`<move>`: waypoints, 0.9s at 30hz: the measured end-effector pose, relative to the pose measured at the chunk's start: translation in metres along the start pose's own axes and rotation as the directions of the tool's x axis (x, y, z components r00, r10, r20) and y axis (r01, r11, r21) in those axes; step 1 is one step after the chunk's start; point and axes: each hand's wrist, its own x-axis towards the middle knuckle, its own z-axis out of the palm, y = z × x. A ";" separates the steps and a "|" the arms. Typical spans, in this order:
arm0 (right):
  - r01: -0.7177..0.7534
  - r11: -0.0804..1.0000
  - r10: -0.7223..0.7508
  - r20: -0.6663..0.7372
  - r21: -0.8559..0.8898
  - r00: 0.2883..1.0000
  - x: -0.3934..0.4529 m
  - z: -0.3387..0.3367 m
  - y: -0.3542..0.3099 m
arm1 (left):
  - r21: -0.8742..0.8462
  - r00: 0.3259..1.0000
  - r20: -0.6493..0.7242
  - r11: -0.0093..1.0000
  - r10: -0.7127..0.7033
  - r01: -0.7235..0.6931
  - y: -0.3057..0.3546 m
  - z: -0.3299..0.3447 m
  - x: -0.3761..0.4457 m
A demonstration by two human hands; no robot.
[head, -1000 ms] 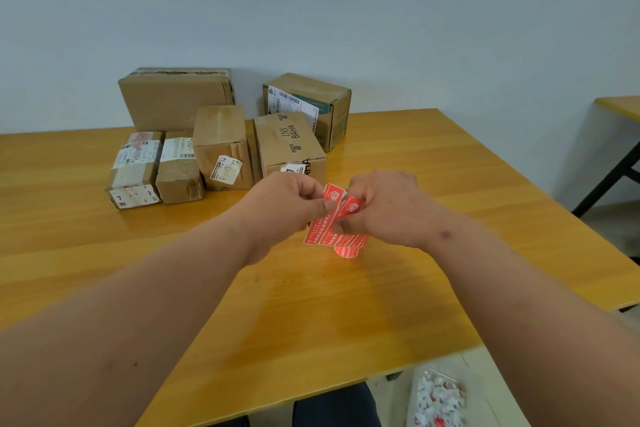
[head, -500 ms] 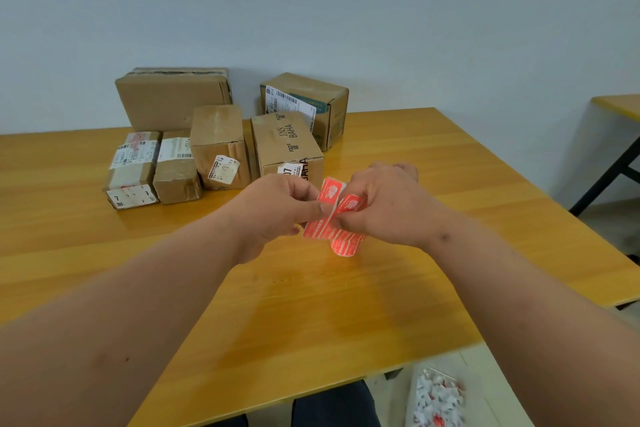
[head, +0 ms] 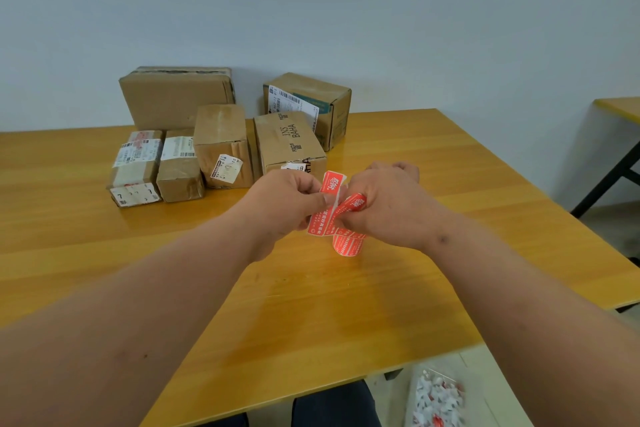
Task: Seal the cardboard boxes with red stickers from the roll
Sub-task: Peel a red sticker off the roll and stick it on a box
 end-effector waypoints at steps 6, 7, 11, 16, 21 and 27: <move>-0.020 0.999 0.019 0.032 0.036 0.999 0.001 -0.003 -0.001 | -0.007 0.999 0.034 1.000 -0.010 0.010 -0.001 -0.004 0.000; -0.039 0.997 0.036 0.047 0.064 0.998 0.002 -0.003 -0.002 | 0.003 1.000 0.029 1.000 0.004 -0.004 0.000 -0.004 -0.001; -0.112 0.992 0.109 0.061 0.058 0.992 0.005 -0.004 -0.006 | 0.072 0.997 -0.027 0.995 0.072 -0.070 0.001 0.000 -0.003; -0.140 0.988 0.135 0.077 0.063 0.988 0.006 -0.006 -0.005 | 0.054 0.998 -0.035 0.997 0.058 -0.056 0.002 0.001 -0.004; -0.082 0.996 0.082 0.018 -0.032 0.996 0.003 -0.004 -0.003 | 0.028 0.999 -0.037 0.999 0.023 -0.022 0.002 0.004 -0.003; -0.030 0.997 0.029 -0.024 -0.073 0.999 0.001 -0.003 -0.003 | -0.077 0.999 -0.021 0.996 -0.042 0.040 0.000 0.002 0.000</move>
